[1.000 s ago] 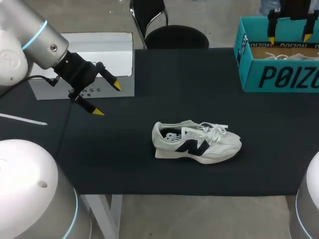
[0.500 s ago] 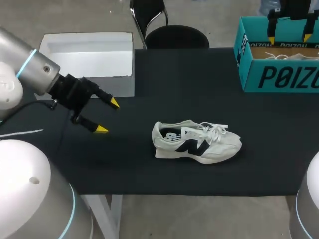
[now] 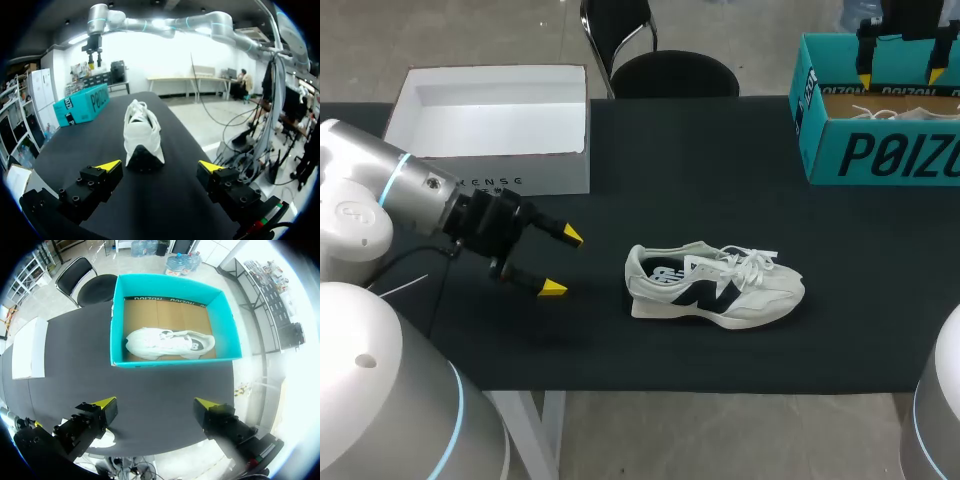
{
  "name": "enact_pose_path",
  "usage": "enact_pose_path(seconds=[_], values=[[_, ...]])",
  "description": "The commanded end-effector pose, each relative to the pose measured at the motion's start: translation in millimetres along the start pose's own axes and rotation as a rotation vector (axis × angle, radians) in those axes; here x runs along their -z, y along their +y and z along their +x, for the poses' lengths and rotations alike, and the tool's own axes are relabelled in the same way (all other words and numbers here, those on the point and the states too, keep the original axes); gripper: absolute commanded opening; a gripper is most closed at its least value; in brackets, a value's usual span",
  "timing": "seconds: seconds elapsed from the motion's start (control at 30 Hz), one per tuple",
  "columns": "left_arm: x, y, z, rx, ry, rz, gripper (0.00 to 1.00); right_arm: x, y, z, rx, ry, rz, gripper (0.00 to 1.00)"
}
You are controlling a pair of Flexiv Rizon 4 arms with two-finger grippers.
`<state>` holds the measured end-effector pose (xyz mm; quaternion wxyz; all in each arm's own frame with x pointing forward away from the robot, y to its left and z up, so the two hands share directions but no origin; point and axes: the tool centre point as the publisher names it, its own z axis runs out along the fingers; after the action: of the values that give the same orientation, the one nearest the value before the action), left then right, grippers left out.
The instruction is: Take the shoe out of the shoebox, open the shoe tongue, remove and reinsert the insole, then place the shoe into the shoebox
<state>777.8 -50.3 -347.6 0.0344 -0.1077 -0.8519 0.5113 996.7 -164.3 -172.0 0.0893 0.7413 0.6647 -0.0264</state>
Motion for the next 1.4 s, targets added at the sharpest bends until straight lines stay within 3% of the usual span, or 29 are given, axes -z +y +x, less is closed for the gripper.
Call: enact_pose_path(seconds=[0.03, 0.33, 0.63, 1.03, 1.4], values=[[-13, -5, -15.0, -0.018, 0.048, 0.007, 1.00, 0, -1.2, -0.5, 0.000, 0.000, -0.003, 1.00], [-18, -8, -19.5, -0.015, 0.084, 0.021, 1.00, 0, -1.2, -0.5, 0.000, 0.000, -0.003, 1.00], [-8, 4, -18.7, 0.013, 0.072, 0.044, 1.00, 0, -1.2, -0.5, 0.000, 0.000, -0.003, 1.00], [-14, 22, -12.9, 0.052, 0.072, 0.156, 1.00, 0, -1.2, -0.5, 0.000, 0.000, -0.003, 1.00], [-48, 24, -22.0, 0.042, 0.054, 0.236, 1.00, 0, -1.2, -0.5, 0.000, 0.000, -0.003, 1.00]])
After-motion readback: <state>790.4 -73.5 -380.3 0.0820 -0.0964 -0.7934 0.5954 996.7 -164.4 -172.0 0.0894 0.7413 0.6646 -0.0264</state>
